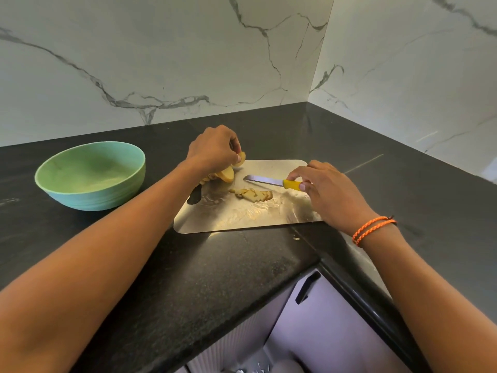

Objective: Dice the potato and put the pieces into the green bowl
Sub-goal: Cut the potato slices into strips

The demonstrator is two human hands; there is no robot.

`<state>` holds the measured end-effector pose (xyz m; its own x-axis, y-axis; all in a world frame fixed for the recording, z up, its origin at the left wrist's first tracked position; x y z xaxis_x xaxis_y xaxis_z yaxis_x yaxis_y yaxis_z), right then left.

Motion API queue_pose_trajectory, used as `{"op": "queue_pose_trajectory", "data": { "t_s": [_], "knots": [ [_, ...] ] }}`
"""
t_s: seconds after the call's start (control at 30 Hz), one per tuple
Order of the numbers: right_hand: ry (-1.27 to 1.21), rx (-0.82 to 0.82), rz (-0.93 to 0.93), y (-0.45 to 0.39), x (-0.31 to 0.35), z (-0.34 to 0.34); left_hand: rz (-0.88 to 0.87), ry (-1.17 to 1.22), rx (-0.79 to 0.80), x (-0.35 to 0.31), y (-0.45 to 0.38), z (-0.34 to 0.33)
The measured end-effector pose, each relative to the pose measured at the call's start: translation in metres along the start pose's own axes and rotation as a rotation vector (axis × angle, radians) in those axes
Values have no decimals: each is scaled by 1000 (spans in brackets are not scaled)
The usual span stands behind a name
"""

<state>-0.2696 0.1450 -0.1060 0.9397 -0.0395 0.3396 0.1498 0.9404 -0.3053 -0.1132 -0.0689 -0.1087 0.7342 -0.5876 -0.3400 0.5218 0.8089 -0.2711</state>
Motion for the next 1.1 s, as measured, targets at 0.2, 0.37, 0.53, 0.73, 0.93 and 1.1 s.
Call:
{"op": "queue_pose_trajectory", "data": {
  "t_s": [0.2, 0.37, 0.53, 0.73, 0.93, 1.1],
  "knots": [
    [43, 8, -237, 30, 30, 2, -33, 12, 13, -4, 0, 0],
    [-58, 63, -275, 47, 66, -14, -27, 2, 6, -5, 0, 1],
    [-145, 94, -245, 50, 97, -25, -15, -4, -4, -6, 0, 0],
    [-268, 56, -253, 48, 82, -24, -22, -7, 5, -10, 4, 1],
    [-269, -197, -395, 57, 41, -10, -46, -18, 17, -20, 7, -2],
    [-54, -201, -456, 34, 38, -21, -72, -43, 61, -31, 13, -6]
  ]
}}
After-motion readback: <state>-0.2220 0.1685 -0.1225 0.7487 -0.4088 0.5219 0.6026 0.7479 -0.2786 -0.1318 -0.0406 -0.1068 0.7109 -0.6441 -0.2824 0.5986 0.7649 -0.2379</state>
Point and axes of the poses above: each hand's wrist, its own y-axis away from the middle knuckle, its own z-axis out of the back of the hand, x = y × z, the point moved 4 cm from there along -y, towards the middle knuckle, and after that the axes turned 10 degrees about -y, right-handed, at the moved point
